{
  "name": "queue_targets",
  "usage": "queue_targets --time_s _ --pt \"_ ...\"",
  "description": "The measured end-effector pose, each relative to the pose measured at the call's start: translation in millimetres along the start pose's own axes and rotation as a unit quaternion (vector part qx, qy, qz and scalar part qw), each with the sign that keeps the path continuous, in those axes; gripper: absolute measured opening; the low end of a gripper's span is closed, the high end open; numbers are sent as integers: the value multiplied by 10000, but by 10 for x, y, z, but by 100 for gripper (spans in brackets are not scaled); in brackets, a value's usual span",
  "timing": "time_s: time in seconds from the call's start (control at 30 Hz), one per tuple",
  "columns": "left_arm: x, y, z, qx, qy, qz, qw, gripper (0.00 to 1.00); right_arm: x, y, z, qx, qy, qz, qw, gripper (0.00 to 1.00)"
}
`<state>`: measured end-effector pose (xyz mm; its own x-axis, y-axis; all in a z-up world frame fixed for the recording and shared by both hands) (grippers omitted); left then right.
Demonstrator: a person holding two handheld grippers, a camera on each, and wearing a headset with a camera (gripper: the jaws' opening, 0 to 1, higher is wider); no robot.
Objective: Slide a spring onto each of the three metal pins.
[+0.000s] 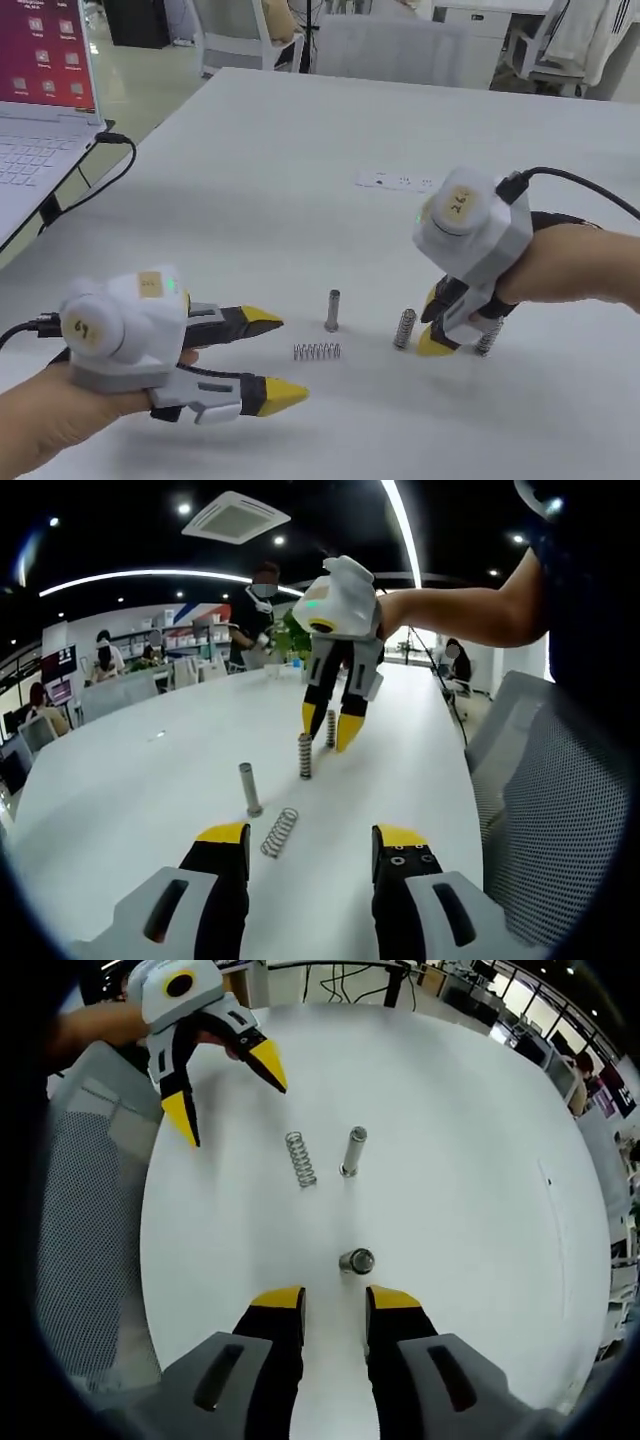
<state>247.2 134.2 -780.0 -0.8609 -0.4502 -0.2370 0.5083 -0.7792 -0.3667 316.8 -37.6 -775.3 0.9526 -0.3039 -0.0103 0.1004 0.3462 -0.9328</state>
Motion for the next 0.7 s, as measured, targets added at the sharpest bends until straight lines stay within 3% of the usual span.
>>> queue_targets --time_s 0.7 --pt "-139 174 -143 -194 -25 -155 9997 39 -410 -188 -134 629 414 14 9972 22"
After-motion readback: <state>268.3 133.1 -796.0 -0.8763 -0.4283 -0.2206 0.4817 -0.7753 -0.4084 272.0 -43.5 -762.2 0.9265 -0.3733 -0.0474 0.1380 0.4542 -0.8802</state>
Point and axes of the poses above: the centre of the closed fingertips' face, and the gripper's own axes: y roughly forward along the fingers, x roughly to its right, z roughly out of its top, the point moved 5 cm from there along -y, roughly backward along the fingers, and after that the axes turned 13 degrees about y, right-handed, at the moved point
